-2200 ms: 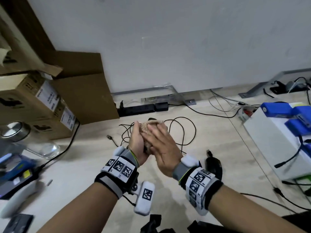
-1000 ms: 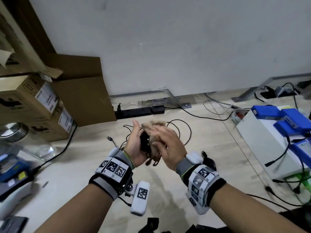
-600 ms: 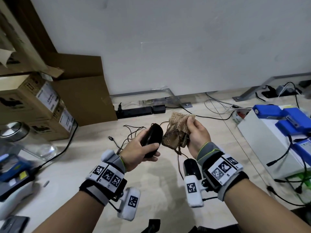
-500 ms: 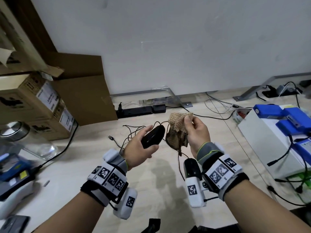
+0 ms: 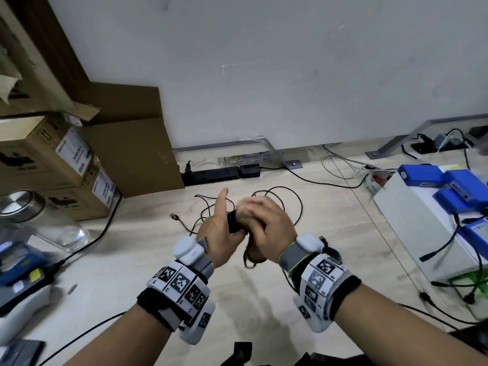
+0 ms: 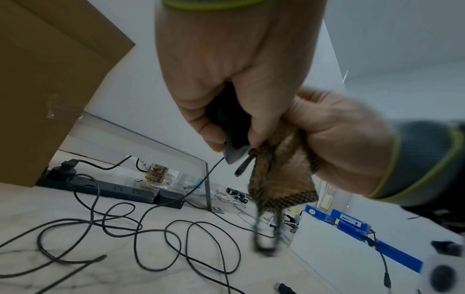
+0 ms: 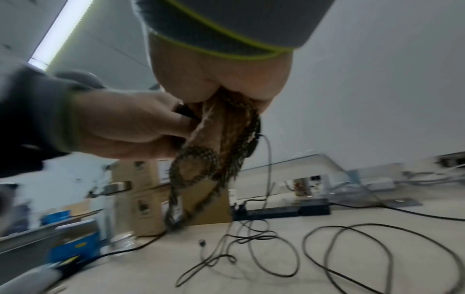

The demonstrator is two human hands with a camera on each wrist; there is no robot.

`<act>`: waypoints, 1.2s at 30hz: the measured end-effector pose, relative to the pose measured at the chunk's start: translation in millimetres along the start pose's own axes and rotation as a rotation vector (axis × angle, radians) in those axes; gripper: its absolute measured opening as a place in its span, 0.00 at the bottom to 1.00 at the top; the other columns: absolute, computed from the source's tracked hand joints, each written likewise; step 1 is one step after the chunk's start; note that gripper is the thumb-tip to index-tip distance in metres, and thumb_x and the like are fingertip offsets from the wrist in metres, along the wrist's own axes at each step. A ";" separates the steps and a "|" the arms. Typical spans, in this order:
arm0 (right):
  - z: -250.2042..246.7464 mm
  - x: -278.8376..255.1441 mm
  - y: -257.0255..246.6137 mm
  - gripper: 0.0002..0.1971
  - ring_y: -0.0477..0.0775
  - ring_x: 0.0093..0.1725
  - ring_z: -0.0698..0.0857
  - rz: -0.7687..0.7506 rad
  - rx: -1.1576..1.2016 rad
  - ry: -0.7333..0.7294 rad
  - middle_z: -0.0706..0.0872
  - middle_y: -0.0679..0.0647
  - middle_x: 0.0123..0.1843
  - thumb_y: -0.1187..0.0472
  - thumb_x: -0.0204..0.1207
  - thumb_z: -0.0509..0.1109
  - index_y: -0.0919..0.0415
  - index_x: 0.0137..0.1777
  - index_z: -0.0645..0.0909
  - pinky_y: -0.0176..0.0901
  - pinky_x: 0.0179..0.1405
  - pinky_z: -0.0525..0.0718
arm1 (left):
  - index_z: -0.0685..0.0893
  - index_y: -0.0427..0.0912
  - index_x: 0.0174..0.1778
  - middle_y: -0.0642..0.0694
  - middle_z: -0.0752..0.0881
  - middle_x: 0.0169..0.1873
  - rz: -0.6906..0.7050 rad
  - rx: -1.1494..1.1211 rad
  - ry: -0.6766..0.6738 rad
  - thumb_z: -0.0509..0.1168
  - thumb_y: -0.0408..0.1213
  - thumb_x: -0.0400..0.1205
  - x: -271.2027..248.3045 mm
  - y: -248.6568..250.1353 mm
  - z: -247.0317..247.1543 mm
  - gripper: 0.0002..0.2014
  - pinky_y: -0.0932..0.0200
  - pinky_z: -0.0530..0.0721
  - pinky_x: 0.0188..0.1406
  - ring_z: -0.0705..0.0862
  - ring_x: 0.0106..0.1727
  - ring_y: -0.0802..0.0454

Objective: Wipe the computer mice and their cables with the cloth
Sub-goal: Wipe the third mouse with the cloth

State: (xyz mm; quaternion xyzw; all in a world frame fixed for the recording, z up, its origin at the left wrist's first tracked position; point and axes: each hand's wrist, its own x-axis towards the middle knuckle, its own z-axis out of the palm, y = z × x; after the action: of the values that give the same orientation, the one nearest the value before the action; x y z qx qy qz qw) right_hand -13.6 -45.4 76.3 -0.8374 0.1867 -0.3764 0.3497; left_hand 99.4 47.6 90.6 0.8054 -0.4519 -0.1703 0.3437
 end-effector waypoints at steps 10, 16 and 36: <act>-18.1 24.7 12.4 0.14 0.51 0.39 0.87 0.798 0.716 0.456 0.91 0.53 0.41 0.57 0.85 0.62 0.59 0.44 0.87 0.41 0.39 0.86 | 0.81 0.46 0.57 0.41 0.85 0.50 -0.341 -0.889 -0.007 0.71 0.40 0.79 5.9 -8.8 0.8 0.12 0.56 0.80 0.29 0.83 0.39 0.46; -20.8 19.2 10.3 0.08 0.53 0.44 0.87 0.757 0.712 0.341 0.90 0.57 0.48 0.65 0.83 0.64 0.58 0.53 0.85 0.48 0.48 0.86 | 0.81 0.43 0.61 0.44 0.83 0.40 -0.528 -1.346 -0.156 0.63 0.46 0.80 5.9 -7.3 -9.7 0.16 0.59 0.74 0.34 0.78 0.33 0.50; -8.8 17.2 2.6 0.19 0.39 0.51 0.81 0.188 -0.086 0.128 0.81 0.45 0.53 0.46 0.76 0.61 0.54 0.55 0.89 0.37 0.56 0.81 | 0.83 0.47 0.64 0.38 0.88 0.52 -0.315 -0.958 -0.016 0.50 0.57 0.86 4.3 2.6 8.0 0.24 0.56 0.82 0.32 0.86 0.43 0.48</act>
State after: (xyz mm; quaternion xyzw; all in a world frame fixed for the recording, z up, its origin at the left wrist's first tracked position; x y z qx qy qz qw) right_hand -9.3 -61.0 87.2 -0.8046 0.3022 -0.3864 0.3347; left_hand 95.5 39.8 86.9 0.6144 -0.1986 -0.4145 0.6413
